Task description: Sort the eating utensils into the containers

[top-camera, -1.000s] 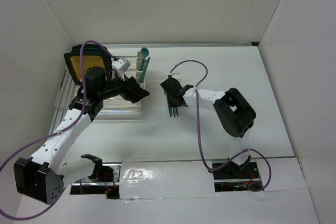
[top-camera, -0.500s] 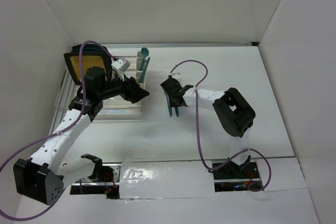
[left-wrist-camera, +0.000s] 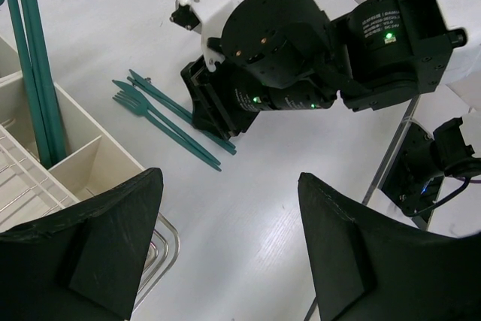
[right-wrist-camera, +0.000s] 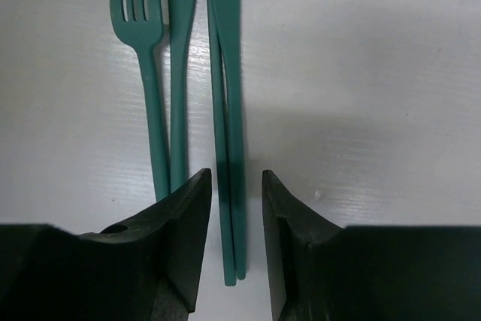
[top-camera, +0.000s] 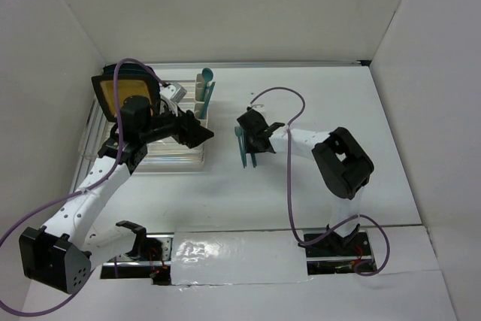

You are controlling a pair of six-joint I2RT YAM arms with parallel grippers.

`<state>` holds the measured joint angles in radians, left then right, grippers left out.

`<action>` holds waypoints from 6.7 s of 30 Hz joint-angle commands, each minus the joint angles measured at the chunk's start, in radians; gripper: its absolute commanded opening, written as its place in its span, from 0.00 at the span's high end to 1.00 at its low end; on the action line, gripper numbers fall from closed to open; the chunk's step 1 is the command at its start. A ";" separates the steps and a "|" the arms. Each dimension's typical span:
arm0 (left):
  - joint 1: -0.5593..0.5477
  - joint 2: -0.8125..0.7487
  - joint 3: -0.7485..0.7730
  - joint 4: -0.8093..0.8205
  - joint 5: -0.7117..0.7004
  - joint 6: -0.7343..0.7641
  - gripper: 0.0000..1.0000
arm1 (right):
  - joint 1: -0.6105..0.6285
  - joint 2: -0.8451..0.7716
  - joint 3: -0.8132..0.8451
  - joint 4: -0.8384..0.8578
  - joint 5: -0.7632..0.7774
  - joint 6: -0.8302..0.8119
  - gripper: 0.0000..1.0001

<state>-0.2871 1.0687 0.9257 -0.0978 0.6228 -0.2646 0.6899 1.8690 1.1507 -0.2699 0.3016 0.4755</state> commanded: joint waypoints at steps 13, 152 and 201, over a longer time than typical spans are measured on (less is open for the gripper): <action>-0.001 -0.013 0.015 0.030 0.038 0.002 0.15 | -0.033 -0.019 -0.002 0.024 -0.012 0.008 0.63; 0.068 0.323 0.029 0.710 0.253 0.151 0.90 | -0.029 -0.511 -0.267 0.044 -0.203 0.087 0.03; 0.097 -0.348 -0.169 0.187 -0.098 0.037 0.07 | 0.006 0.015 -0.016 0.023 -0.015 -0.067 0.67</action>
<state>-0.1947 0.7433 0.7517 0.0536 0.5320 -0.2165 0.6815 1.8511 1.1061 -0.2268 0.2245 0.4236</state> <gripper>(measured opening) 0.926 0.347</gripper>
